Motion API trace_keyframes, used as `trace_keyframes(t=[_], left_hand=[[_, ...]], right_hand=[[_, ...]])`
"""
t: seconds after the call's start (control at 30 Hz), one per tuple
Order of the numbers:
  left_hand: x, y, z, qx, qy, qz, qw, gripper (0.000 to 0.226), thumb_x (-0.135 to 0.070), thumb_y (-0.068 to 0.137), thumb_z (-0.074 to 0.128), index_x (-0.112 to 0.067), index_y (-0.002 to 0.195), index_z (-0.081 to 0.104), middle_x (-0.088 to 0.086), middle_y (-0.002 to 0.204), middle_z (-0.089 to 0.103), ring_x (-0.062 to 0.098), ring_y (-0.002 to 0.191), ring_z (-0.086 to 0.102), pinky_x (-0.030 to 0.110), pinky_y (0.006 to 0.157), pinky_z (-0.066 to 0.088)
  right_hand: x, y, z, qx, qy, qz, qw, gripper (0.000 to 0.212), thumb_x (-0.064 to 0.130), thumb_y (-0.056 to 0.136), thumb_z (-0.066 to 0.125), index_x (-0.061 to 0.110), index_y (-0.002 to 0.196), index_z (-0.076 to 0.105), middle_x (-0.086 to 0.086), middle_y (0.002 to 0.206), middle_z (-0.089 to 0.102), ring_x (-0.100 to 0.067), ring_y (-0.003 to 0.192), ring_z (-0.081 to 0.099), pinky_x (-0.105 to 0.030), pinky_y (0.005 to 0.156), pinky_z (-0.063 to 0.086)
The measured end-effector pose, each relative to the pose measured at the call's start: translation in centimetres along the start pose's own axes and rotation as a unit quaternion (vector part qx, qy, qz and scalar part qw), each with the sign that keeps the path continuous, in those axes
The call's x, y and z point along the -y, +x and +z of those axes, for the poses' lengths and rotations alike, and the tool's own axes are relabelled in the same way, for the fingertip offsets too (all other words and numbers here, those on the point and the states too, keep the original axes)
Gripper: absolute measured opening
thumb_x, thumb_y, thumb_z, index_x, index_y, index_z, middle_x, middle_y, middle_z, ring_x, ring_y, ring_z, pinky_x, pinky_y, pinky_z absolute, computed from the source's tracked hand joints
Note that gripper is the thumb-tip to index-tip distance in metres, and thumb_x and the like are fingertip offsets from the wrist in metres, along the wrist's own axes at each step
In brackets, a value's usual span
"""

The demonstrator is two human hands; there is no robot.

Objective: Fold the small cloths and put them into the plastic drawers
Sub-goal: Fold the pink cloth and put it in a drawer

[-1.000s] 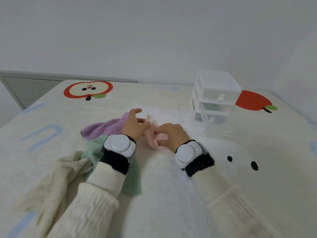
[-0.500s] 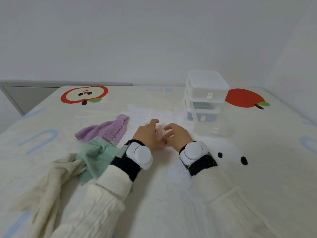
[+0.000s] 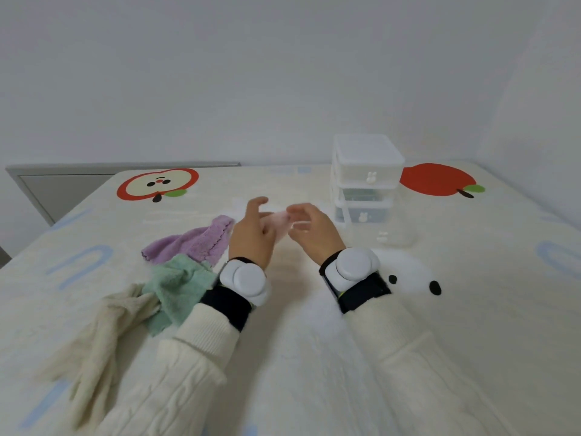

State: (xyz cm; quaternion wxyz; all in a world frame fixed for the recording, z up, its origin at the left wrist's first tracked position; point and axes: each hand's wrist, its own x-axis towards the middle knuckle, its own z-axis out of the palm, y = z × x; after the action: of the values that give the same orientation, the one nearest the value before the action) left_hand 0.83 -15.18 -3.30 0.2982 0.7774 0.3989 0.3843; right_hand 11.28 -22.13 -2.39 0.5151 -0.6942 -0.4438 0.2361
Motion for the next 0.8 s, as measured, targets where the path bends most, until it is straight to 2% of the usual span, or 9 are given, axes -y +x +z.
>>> trace_keyframes(t=[0.07,0.17,0.27,0.37,0.47,0.53,0.63,0.7,0.8], left_hand=[[-1.8,0.4,-0.4,-0.021,-0.088,-0.023,0.996,0.05,0.0,0.084,0.044,-0.021,0.129,0.042,-0.002,0.099,0.06,0.018,0.089,0.057,0.025,0.077,0.043],[-4.1,1.2,-0.3,0.006,-0.211,-0.059,0.976,0.048,-0.001,0.083,0.044,-0.024,0.125,0.045,-0.007,0.091,0.059,0.011,0.087,0.057,0.026,0.078,0.047],[-5.7,2.0,0.6,0.062,-0.256,-0.067,0.962,0.047,-0.008,0.079,0.047,-0.025,0.123,0.048,-0.001,0.091,0.062,0.013,0.084,0.055,0.025,0.074,0.044],[-7.4,2.7,2.3,0.111,-0.281,-0.068,0.951,0.049,-0.013,0.075,0.046,-0.028,0.121,0.048,0.006,0.097,0.064,0.019,0.087,0.056,0.029,0.077,0.045],[-8.4,3.1,4.0,0.124,-0.232,-0.054,0.963,0.046,-0.014,0.087,0.054,-0.021,0.131,0.041,0.004,0.101,0.055,0.019,0.088,0.055,0.027,0.075,0.045],[-9.1,3.1,5.3,0.14,-0.2,-0.044,0.969,0.049,-0.021,0.087,0.062,-0.02,0.131,0.041,0.0,0.103,0.053,0.015,0.084,0.057,0.025,0.073,0.047],[-9.8,3.0,6.8,0.137,-0.155,0.009,0.978,0.03,-0.019,0.083,0.067,-0.019,0.111,0.055,-0.002,0.105,0.056,0.013,0.077,0.059,0.019,0.063,0.047],[-10.2,3.0,7.9,0.125,-0.089,0.064,0.986,0.014,-0.017,0.081,0.068,-0.018,0.094,0.062,0.002,0.109,0.057,0.02,0.084,0.061,0.023,0.069,0.05],[-10.4,3.0,9.1,0.133,0.005,0.106,0.985,0.007,-0.013,0.08,0.067,-0.013,0.087,0.068,0.007,0.111,0.055,0.022,0.095,0.059,0.032,0.089,0.049]], right_hand=[[0.8,-0.1,-1.0,-0.029,-0.032,-0.061,0.997,0.047,0.009,0.083,0.058,0.016,0.129,0.048,-0.005,0.132,0.051,-0.017,0.117,0.05,-0.031,0.1,0.043],[2.2,-0.2,-3.2,-0.055,-0.008,-0.068,0.996,0.059,0.013,0.081,0.058,0.023,0.136,0.04,-0.002,0.136,0.047,-0.015,0.124,0.045,-0.026,0.099,0.038],[2.6,-0.1,-6.0,-0.081,0.029,-0.035,0.996,0.058,0.013,0.082,0.055,0.026,0.136,0.037,-0.005,0.12,0.053,-0.018,0.108,0.053,-0.027,0.09,0.044],[2.0,0.1,-8.9,-0.121,0.026,-0.036,0.992,0.053,0.012,0.083,0.057,0.024,0.133,0.042,-0.006,0.108,0.058,-0.018,0.098,0.057,-0.027,0.084,0.046],[1.0,0.2,-10.9,-0.165,0.017,-0.046,0.985,0.047,0.009,0.082,0.059,0.021,0.125,0.046,-0.001,0.102,0.057,-0.019,0.092,0.057,-0.028,0.08,0.047],[0.0,0.3,-12.6,-0.197,0.003,-0.046,0.979,0.039,0.007,0.081,0.059,0.019,0.116,0.046,0.006,0.095,0.052,-0.021,0.089,0.057,-0.033,0.077,0.047],[-1.5,0.3,-14.0,-0.21,-0.058,-0.046,0.975,0.026,0.008,0.081,0.062,0.015,0.101,0.047,0.002,0.094,0.053,-0.019,0.087,0.053,-0.036,0.079,0.047],[-2.4,0.3,-14.8,-0.214,-0.109,-0.053,0.969,0.016,0.012,0.082,0.063,0.012,0.094,0.052,0.001,0.094,0.058,-0.019,0.088,0.053,-0.037,0.08,0.046],[-3.4,0.3,-15.1,-0.2,-0.193,-0.039,0.96,0.008,0.019,0.084,0.064,0.015,0.088,0.057,0.001,0.093,0.063,-0.019,0.089,0.055,-0.036,0.078,0.045]])
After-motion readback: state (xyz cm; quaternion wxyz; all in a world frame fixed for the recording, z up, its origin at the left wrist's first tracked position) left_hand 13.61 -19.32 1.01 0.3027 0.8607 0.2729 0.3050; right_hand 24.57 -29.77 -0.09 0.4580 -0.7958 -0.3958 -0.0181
